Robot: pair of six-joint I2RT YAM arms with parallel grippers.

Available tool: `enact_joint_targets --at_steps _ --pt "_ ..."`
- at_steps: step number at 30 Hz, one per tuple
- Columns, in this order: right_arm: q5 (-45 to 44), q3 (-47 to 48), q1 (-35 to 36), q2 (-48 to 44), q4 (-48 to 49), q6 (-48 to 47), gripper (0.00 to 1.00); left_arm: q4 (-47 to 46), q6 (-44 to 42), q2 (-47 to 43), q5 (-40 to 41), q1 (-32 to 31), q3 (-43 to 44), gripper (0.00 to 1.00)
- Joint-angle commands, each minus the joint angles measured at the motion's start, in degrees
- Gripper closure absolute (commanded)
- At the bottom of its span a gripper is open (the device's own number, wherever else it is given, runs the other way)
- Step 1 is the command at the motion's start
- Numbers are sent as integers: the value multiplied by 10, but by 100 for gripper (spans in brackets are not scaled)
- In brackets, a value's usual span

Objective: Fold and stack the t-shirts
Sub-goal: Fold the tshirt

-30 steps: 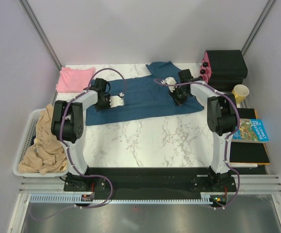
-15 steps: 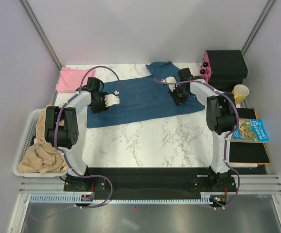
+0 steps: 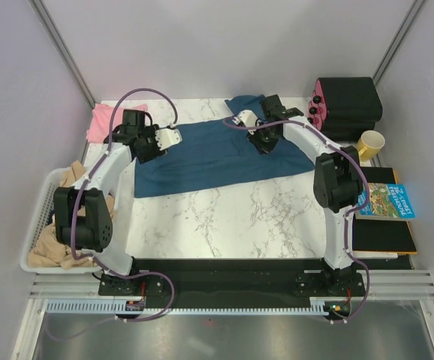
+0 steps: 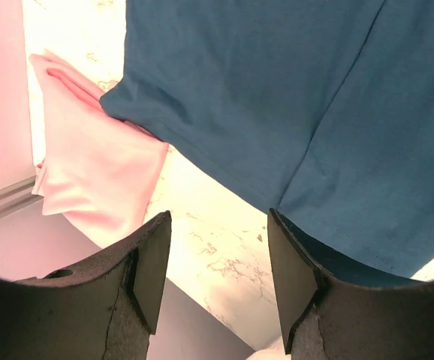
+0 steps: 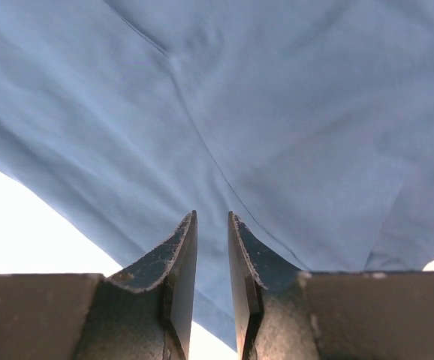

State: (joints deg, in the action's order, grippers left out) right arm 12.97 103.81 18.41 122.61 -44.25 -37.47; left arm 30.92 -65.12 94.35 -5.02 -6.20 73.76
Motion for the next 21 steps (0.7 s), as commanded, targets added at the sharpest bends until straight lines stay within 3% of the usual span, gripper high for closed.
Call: enact_joint_targets --at_steps 1,8,15,17,18,21 --pt "-17 24 12 -17 -8 -23 70 -2 14 -55 -26 -4 -39 39" --pt "-55 -65 5 -42 -1 -54 78 35 -29 -122 -60 -39 -139 40" --pt "-77 -97 -51 -54 8 -44 78 34 -18 -96 -64 -70 -170 58" --pt "-81 -114 -54 -86 11 -79 74 34 -31 -101 -61 -72 -174 53" --pt "-85 -140 -54 -99 12 -96 68 33 -36 -108 -61 -73 -182 45" --pt "-92 -190 -52 -143 14 -157 61 31 -54 -122 -58 -82 -205 42"
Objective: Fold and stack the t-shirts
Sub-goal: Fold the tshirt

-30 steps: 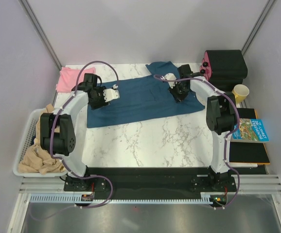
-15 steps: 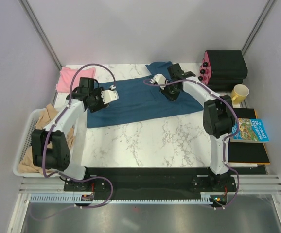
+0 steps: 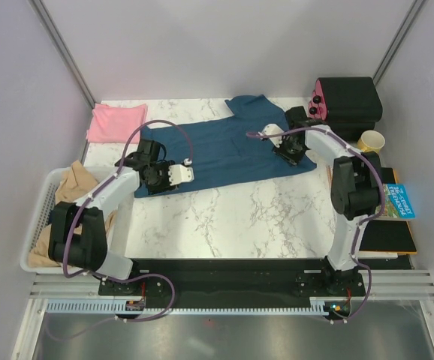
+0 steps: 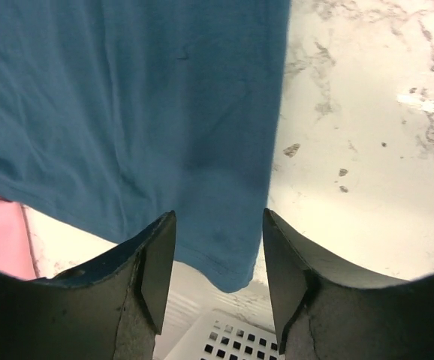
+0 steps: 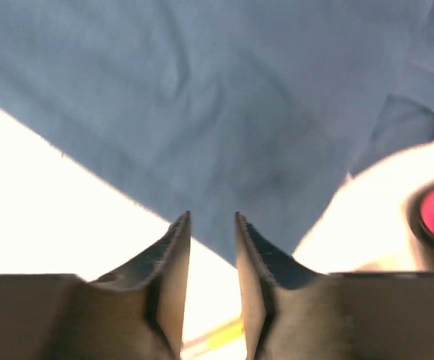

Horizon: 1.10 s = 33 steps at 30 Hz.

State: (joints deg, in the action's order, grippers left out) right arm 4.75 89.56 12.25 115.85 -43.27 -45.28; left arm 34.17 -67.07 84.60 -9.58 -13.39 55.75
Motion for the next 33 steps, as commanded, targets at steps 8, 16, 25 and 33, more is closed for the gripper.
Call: enact_joint_targets --at_steps 8,16,25,33 --pt "-30 -146 16 -137 12 -221 44 -67 -61 -50 34 -41 -108 32" --pt "-40 -168 30 -94 74 -247 40 -158 -49 -11 91 -48 -148 26" --pt "-61 -178 45 -47 136 -261 41 -198 -46 11 108 -48 -152 26" --pt "-73 -184 45 -13 158 -256 54 -196 -60 14 98 -48 -152 37"
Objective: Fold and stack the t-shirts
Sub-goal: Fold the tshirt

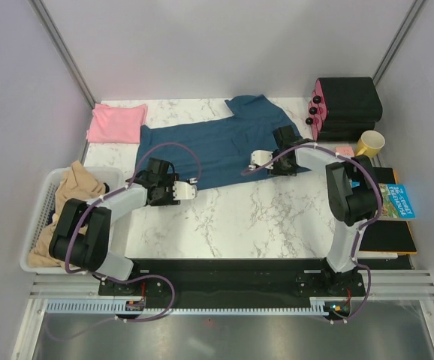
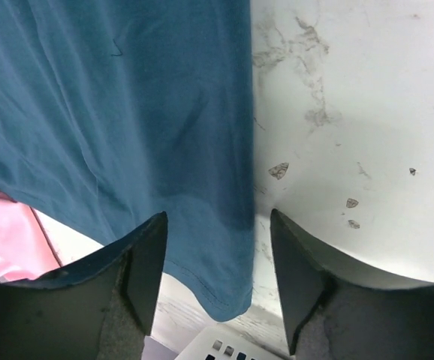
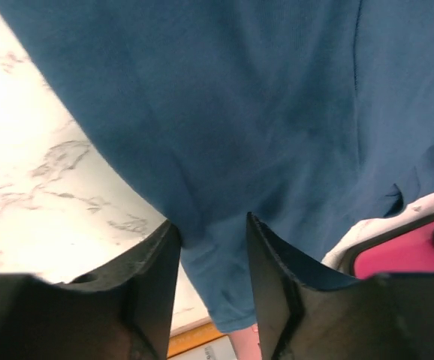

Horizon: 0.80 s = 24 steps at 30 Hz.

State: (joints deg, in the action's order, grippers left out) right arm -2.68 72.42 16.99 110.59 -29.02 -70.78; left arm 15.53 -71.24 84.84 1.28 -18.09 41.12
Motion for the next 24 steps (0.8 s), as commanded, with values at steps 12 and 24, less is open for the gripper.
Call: enact_joint_targets --at_steps 12,24 --pt "-8 -40 -2 -3 -30 -12 100 55 -24 -28 -42 -1 -12 97" --pt "26 -156 17 -138 -147 -16 100 194 -95 -199 -89 -1 -104 98"
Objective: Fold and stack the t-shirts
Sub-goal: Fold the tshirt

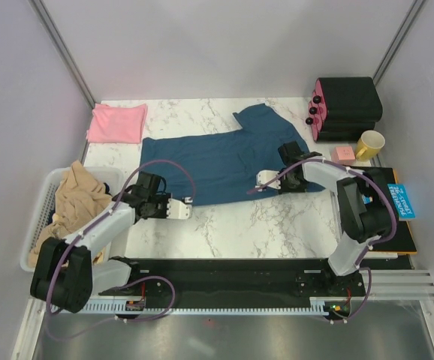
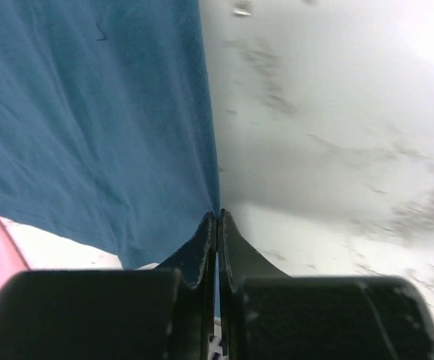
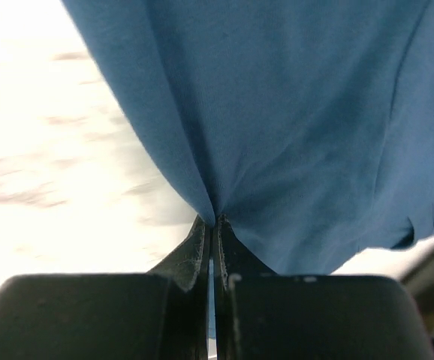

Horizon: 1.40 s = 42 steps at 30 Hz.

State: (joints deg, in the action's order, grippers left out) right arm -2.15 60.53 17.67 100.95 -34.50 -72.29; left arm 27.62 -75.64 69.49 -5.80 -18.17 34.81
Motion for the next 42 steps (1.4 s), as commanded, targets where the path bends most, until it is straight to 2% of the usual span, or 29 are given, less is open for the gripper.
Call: enact_joint_targets --at_steps 1,8,15,16,18,19,21,22,24,30,34,37,41,42 --pt "20 -56 15 -50 -94 0 100 88 -51 -65 -20 0 -54 98" --pt "51 -113 58 -130 -143 18 100 182 -6 -139 -44 -21 -80 98" --pt "61 -159 93 -199 -204 31 100 242 -4 -206 -68 -33 -102 98" --pt "58 -167 95 -205 -205 30 89 245 -2 -210 -69 -33 -103 90" --pt "54 -169 96 -215 -206 31 66 249 7 -218 -75 -34 -100 64" --pt "51 -166 97 -215 -207 31 54 251 10 -219 -76 -33 -97 35" --pt "56 -156 97 -209 -219 34 46 259 13 -220 -81 -33 -93 18" --pt "58 -141 97 -205 -224 37 46 262 13 -220 -81 -34 -87 10" --pt "72 -120 95 -197 -243 46 45 267 14 -219 -76 -34 -78 6" --pt "108 1 94 -180 -249 109 45 272 34 -226 -68 -33 16 5" --pt "137 154 67 -121 -221 184 46 198 79 -189 -53 -28 108 4" --pt "151 273 11 -4 -189 259 46 106 119 -111 -19 -9 157 4" --pt "189 460 -46 151 -193 326 46 64 146 32 -20 47 244 5" --pt "200 539 -54 182 -205 337 46 57 151 79 -25 59 265 5"
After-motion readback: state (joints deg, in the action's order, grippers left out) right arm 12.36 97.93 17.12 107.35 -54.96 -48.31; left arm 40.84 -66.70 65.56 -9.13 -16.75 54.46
